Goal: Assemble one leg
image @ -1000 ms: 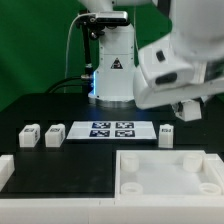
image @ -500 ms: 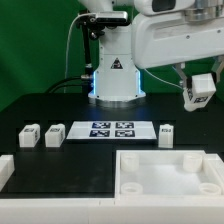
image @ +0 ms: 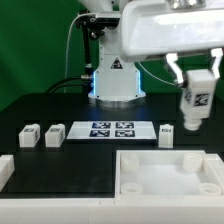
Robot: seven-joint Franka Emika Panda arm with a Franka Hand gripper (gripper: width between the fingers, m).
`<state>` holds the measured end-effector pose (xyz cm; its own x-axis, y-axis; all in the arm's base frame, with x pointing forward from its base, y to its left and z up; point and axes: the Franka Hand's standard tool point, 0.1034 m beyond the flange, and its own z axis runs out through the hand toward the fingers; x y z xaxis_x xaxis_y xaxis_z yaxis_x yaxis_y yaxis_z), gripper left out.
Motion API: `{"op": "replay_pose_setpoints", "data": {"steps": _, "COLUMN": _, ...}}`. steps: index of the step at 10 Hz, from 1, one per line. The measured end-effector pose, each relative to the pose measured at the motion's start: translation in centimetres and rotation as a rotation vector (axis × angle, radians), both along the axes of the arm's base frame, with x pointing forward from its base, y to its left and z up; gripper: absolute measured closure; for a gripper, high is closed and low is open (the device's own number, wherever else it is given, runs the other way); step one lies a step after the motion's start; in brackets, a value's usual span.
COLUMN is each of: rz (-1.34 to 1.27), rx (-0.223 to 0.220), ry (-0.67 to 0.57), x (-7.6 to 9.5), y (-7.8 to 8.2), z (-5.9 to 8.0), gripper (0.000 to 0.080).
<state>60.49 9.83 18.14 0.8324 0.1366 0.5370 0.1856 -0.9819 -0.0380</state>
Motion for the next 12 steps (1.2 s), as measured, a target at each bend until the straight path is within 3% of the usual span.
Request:
{"op": "replay_pose_setpoints", "data": {"steps": 2, "rz": -0.003, "rx": 0.014, "ry": -0.130, "x": 1.0, "y": 1.2, "z": 0.3, "gripper": 0.0508}}
{"op": "replay_pose_setpoints", "data": {"steps": 7, "rz": -0.007, "rx": 0.012, "ry": -0.129, "x": 0.8, "y": 0.9, "z": -0.4, "gripper": 0.0508}}
{"op": "replay_pose_setpoints", "data": {"steps": 8, "rz": -0.008, "rx": 0.009, "ry": -0.150, "x": 0.7, "y": 0.7, "z": -1.2, "gripper": 0.0508}}
{"op": "replay_pose_setpoints", "data": {"steps": 9, "rz": -0.012, "rx": 0.011, "ry": -0.124, "x": 0.6, "y": 0.6, "z": -3.0, "gripper": 0.0508}}
{"op": "replay_pose_setpoints", "data": {"steps": 12, "rz": -0.019, "rx": 0.018, "ry": -0.094, "x": 1.5, "y": 0.5, "z": -5.7, "gripper": 0.0508}}
